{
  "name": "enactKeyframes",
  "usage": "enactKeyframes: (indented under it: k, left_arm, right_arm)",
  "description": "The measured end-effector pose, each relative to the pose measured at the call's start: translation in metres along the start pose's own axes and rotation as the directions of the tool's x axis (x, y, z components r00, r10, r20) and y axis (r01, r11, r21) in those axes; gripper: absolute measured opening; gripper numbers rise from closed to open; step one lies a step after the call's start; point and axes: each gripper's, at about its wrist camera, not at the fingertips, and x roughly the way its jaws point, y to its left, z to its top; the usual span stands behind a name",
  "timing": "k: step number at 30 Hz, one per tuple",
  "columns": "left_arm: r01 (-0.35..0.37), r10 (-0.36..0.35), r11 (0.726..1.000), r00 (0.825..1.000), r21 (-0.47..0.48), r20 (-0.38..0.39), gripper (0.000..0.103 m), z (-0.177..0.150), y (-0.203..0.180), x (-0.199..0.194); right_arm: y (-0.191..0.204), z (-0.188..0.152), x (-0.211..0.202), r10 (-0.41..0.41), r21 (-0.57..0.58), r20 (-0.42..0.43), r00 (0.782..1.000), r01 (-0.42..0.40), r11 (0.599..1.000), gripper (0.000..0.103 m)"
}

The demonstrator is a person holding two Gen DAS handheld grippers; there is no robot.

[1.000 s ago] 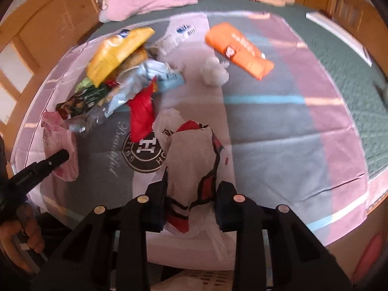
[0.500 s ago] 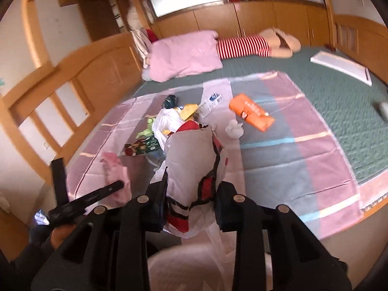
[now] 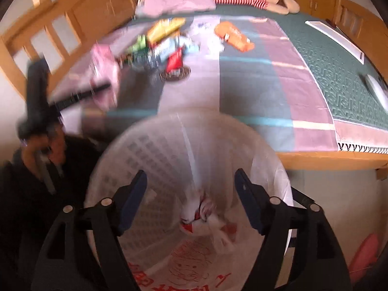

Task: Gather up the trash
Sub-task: 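Drop the pink bag and white-red bag into the wastebasket with both tools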

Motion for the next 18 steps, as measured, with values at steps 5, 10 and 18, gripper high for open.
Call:
enactKeyframes:
  k: [5, 10, 18]
  left_arm:
    - [0.156, -0.156, 0.982, 0.988, 0.109, -0.01, 0.017, -0.01, -0.059, -0.016]
    - [0.367, -0.295, 0.867, 0.923, 0.338, -0.247, 0.035, -0.044, -0.138, -0.002]
    - [0.142, -0.117, 0.942, 0.988, 0.303, -0.099, 0.088, -0.018, -0.109, 0.005]
  right_arm:
    - [-0.026, 0.019, -0.046, -0.031, 0.13, 0.245, 0.969, -0.001, 0.992, 0.085]
    - [-0.057, 0.02, -0.068, -0.035, 0.252, 0.344, 0.938, -0.056, 0.966, 0.09]
    - [-0.066, 0.024, -0.062, -0.06, 0.294, 0.321, 0.945, -0.039, 0.955, 0.092]
